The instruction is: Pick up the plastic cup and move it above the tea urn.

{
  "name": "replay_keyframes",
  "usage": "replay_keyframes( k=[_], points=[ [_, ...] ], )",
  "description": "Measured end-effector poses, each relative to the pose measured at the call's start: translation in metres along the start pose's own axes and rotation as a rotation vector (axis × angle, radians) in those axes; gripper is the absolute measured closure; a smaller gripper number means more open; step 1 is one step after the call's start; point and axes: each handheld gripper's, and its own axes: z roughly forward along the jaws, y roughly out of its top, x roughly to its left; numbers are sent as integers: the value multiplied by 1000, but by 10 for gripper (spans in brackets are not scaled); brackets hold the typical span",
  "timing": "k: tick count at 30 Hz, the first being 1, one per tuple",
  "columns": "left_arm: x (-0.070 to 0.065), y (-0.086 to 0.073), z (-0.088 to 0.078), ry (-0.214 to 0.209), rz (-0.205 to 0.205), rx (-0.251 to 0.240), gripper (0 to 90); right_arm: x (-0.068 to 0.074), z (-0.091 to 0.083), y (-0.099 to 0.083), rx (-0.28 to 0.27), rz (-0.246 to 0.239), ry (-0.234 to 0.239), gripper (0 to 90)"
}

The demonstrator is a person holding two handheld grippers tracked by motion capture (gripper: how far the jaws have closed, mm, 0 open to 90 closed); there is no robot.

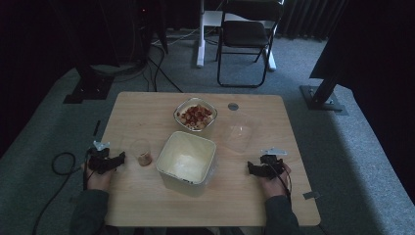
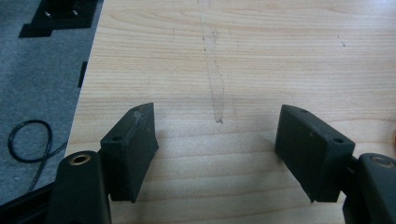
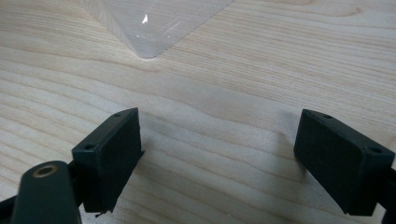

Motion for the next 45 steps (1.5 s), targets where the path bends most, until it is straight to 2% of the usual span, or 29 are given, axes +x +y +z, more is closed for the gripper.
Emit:
replay_keyframes(
  k=[1,3,4,6,7,10,17,20,23,27,29,33,36,40,42,45],
  points=[
    [0,0,0,-3,3,1,290,0,0,1,12,3,-2,174],
    [-1,0,0,-10,7,2,280,2,-4,6,48,11,-10,312],
    [-1,0,0,-13,11,3,276,1,-5,9,56,10,-12,352],
    [-2,1,1,-15,12,4,275,1,-6,11,48,14,-9,362],
    [-2,1,1,-15,12,4,271,0,-9,16,21,33,4,401],
    [-2,1,1,-14,12,4,271,0,-15,27,-36,74,19,425],
    [-2,1,1,-13,11,4,271,-3,-20,58,-119,117,16,420],
    [-2,0,1,-13,11,4,271,-6,-14,70,-127,131,12,428],
    [-2,0,1,-14,12,1,271,-12,-3,81,-111,145,7,506],
    [-2,0,1,-14,12,1,271,-16,8,85,-75,176,75,619],
    [-2,0,1,-14,12,2,271,-12,9,83,-60,164,88,629],
    [-2,0,1,-13,11,1,271,-3,6,80,-67,123,132,640],
    [-2,0,1,-13,11,2,271,-1,3,84,-95,98,104,588],
    [-2,0,1,-12,10,1,271,-18,9,99,-129,144,68,535],
    [-2,0,1,-13,10,1,271,-26,15,105,-125,172,65,525],
    [-2,0,1,-12,10,1,271,-36,26,117,-123,177,50,512]
  ],
)
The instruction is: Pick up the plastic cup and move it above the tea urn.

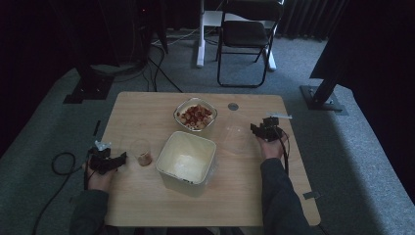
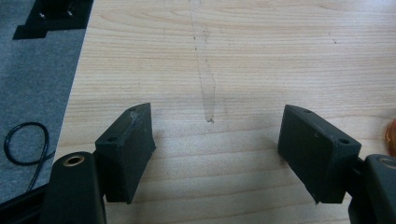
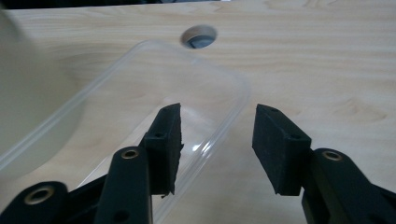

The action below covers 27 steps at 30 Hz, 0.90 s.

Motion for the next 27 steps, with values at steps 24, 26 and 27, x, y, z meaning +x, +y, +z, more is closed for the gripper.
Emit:
replay_keyframes(
  k=[24,26,27],
  points=[
    [0,0,0,0,-1,0,271,-24,31,22,50,-83,88,773],
    [0,0,0,0,-1,0,271,-27,24,23,24,-57,106,789],
    [0,0,0,0,-1,0,271,-28,20,24,6,-43,121,796]
  ],
)
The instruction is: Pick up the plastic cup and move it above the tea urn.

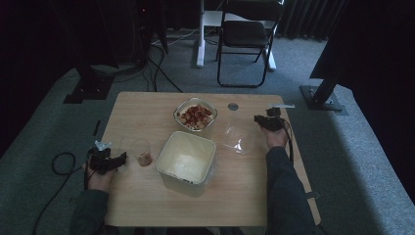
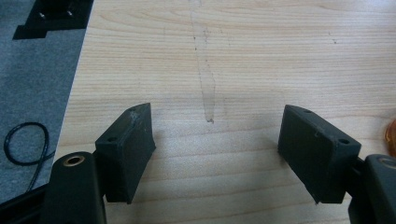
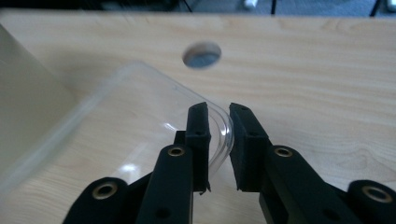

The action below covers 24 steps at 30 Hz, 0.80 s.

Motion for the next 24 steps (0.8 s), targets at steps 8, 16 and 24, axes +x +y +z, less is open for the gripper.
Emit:
replay_keyframes(
  k=[8,16,24],
  points=[
    [0,0,0,0,0,1,271,13,-36,10,-115,-63,-16,831],
    [0,0,0,0,0,1,271,28,-55,18,-141,-138,-70,837],
    [0,0,0,0,0,1,271,47,-74,36,-194,-156,-69,840]
  ],
)
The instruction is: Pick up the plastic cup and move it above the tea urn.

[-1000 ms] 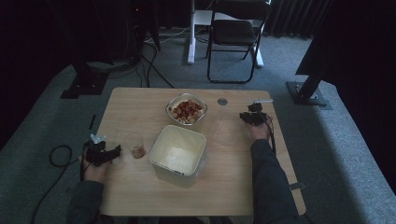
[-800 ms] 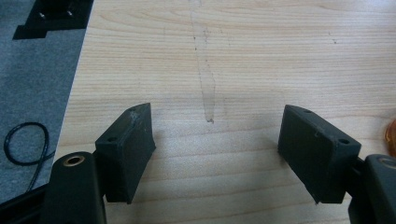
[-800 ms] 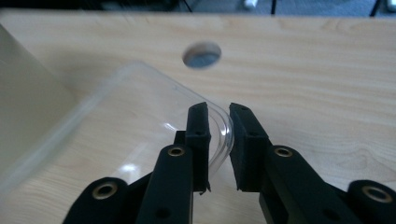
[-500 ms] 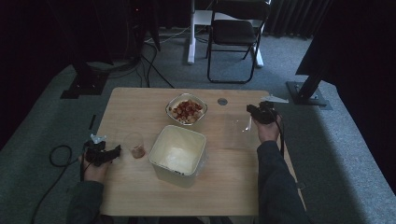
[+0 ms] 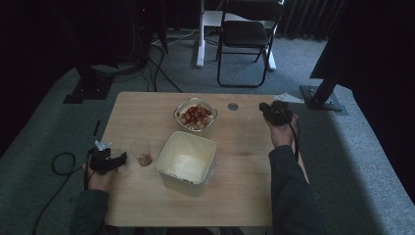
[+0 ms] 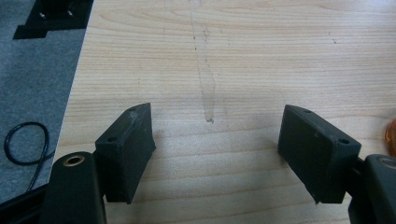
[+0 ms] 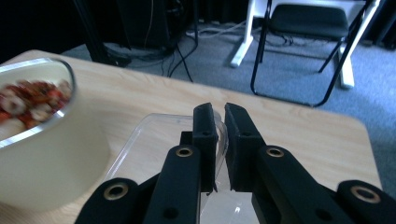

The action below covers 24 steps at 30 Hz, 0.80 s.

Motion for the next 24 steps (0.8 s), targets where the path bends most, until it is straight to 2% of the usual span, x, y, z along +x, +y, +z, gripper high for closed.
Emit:
replay_keyframes(
  k=[4,12,17,21,24],
  points=[
    [0,0,0,0,0,0,271,13,-8,17,-31,-30,13,840],
    [0,0,0,0,0,0,271,43,-19,55,-96,-53,60,841],
    [0,0,0,0,0,0,271,71,-26,81,-126,-121,80,841],
    [0,0,0,0,0,0,271,94,-35,96,-157,-133,142,841],
    [0,0,0,0,1,1,271,115,-41,101,-177,-167,180,841]
  ],
)
